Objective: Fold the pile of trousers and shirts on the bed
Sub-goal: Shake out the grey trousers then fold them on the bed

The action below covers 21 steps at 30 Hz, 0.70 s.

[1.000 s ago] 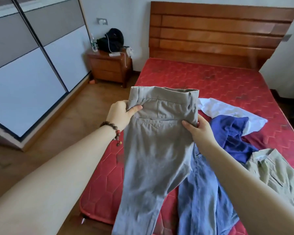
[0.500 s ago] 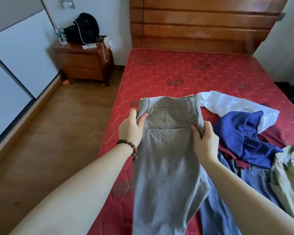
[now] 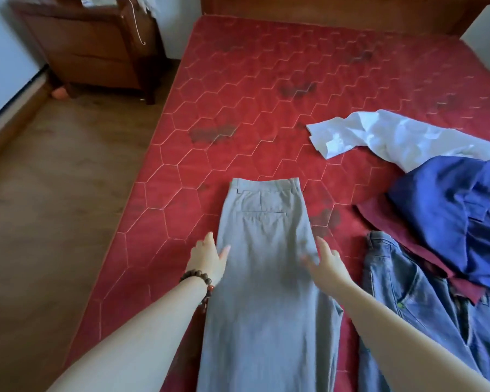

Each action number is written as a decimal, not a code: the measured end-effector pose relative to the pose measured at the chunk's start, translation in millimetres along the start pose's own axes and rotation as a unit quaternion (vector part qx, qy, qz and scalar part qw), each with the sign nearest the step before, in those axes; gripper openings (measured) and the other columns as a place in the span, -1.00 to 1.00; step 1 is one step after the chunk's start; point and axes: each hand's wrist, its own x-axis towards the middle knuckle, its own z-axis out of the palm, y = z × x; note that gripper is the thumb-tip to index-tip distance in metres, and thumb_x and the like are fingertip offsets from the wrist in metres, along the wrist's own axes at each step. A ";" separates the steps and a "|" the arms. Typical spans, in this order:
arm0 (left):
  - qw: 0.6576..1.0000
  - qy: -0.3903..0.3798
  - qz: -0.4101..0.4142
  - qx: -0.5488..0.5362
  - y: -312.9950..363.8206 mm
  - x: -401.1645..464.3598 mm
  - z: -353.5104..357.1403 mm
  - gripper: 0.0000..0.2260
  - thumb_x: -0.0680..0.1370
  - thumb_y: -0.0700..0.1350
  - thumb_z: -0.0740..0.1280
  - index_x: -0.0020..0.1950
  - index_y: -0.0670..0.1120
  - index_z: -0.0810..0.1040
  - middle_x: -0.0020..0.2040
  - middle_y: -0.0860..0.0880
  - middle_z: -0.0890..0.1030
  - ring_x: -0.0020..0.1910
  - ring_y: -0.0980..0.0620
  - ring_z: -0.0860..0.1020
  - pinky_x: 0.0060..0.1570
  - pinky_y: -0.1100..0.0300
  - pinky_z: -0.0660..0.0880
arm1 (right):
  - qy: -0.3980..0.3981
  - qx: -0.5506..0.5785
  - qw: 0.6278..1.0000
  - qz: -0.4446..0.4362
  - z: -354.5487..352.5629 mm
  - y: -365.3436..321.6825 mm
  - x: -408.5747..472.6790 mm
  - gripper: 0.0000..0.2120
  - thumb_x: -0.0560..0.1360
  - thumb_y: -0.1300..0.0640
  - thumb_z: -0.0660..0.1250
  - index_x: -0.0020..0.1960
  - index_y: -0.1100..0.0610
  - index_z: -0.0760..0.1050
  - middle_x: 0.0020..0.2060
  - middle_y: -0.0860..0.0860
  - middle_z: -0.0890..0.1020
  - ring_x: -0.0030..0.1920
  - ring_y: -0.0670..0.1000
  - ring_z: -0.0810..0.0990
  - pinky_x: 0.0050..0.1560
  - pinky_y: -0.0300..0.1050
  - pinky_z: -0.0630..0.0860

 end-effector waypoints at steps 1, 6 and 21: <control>0.999 0.020 0.002 0.026 -6.3 2.6 11.7 -0.50 0.62 0.10 0.19 0.43 -0.20 0.29 0.31 -0.22 0.42 0.30 -0.20 0.39 0.22 -0.02 0.37 | 0.020 -0.020 1.000 0.011 10.6 4.2 5.9 -0.31 0.54 -0.22 0.22 0.54 0.00 0.06 0.33 0.19 0.35 0.30 0.25 0.39 0.25 0.06 0.37; 0.998 0.066 -0.011 0.002 0.2 26.8 37.2 -0.60 0.61 0.17 0.14 0.00 -0.19 0.40 0.02 -0.19 0.58 0.01 -0.22 0.57 -0.19 0.04 0.40 | 0.129 -0.009 0.992 -0.012 39.4 -5.1 27.1 -0.38 0.57 -0.21 0.15 0.50 0.09 0.13 0.25 0.17 0.46 0.20 0.23 0.49 0.03 0.04 0.43; 0.980 0.181 -0.006 -0.086 40.8 70.8 6.2 -0.54 0.56 0.23 0.21 0.01 -0.19 0.34 -0.26 -0.07 0.52 -0.24 -0.19 0.56 -0.38 0.13 0.31 | 0.181 0.009 0.983 -0.037 -0.9 -41.9 70.8 -0.47 0.57 -0.24 0.11 0.29 0.17 0.27 0.05 0.21 0.58 0.03 0.27 0.56 -0.16 -0.01 0.34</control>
